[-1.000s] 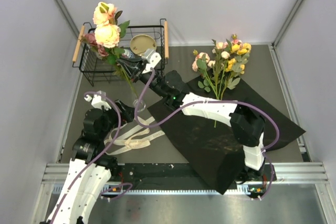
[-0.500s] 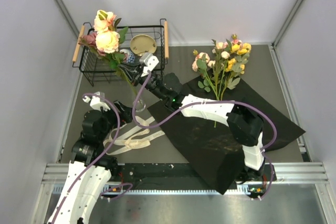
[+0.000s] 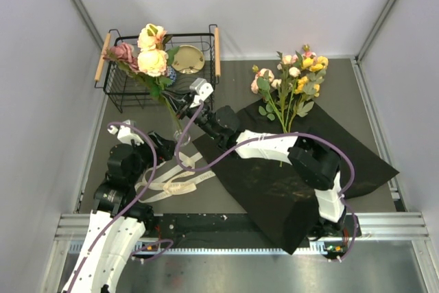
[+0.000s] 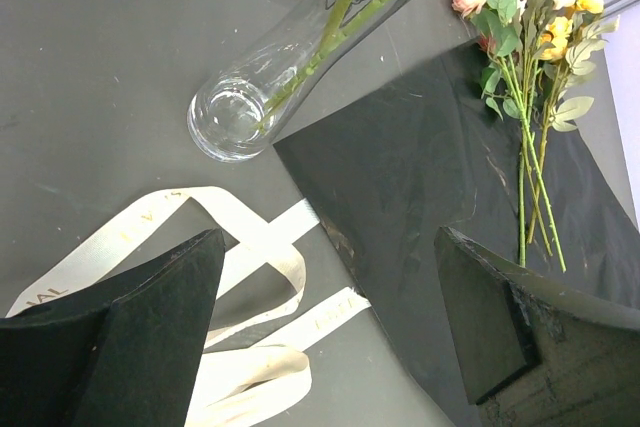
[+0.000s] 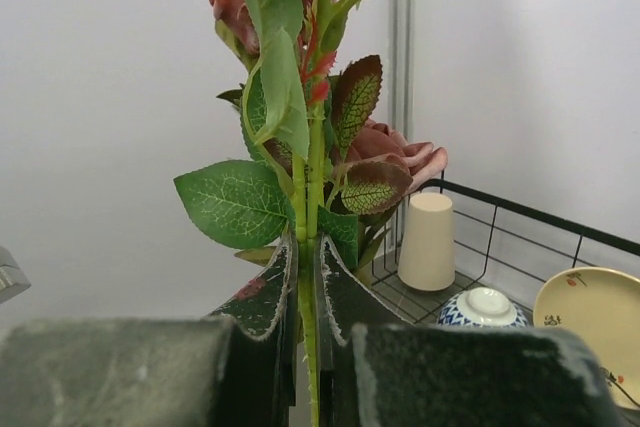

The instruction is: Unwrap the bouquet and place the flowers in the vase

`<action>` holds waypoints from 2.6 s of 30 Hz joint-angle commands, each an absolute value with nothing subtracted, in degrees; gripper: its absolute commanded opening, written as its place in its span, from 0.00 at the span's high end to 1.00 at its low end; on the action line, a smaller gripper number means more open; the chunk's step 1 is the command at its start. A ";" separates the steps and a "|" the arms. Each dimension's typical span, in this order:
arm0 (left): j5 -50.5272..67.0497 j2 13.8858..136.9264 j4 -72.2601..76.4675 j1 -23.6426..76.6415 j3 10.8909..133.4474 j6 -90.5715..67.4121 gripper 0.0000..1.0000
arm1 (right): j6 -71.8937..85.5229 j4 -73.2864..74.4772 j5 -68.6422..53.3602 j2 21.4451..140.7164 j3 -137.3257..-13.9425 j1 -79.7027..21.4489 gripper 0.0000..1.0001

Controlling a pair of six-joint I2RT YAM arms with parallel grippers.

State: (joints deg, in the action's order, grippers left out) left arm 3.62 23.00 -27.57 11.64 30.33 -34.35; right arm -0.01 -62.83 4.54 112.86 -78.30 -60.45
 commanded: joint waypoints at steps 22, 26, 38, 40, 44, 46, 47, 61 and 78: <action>3.78 22.33 -26.46 11.69 31.11 -33.66 0.09 | 0.61 -63.98 8.00 114.52 -76.12 -60.21 1.00; 3.87 22.24 -26.72 11.69 31.11 -33.49 0.09 | 0.88 -64.86 7.65 115.22 -74.01 -60.29 1.00; 3.87 22.67 -27.16 11.69 32.08 -33.14 0.09 | 0.62 -64.08 8.96 114.44 -72.69 -60.38 0.56; 3.87 22.50 -27.16 11.69 31.99 -33.31 0.09 | 1.31 -61.54 10.19 111.73 -72.25 -60.47 0.40; 3.95 22.32 -26.98 11.69 31.73 -33.40 0.09 | 2.28 -56.27 11.68 105.22 -69.70 -60.47 0.10; 4.04 22.41 -26.81 11.69 31.64 -33.31 0.09 | 2.55 -50.48 13.18 100.58 -68.65 -60.47 0.05; 4.22 22.41 -26.81 11.69 31.64 -33.31 0.09 | 2.46 -48.54 15.36 98.89 -66.82 -60.47 0.02; 6.50 23.37 -26.90 11.69 34.89 -32.17 0.07 | 15.54 3.38 20.32 78.92 -53.69 -38.87 0.16; 9.23 23.64 -27.33 11.69 35.42 -32.17 0.07 | 10.55 17.05 27.59 102.38 -67.41 -25.84 0.60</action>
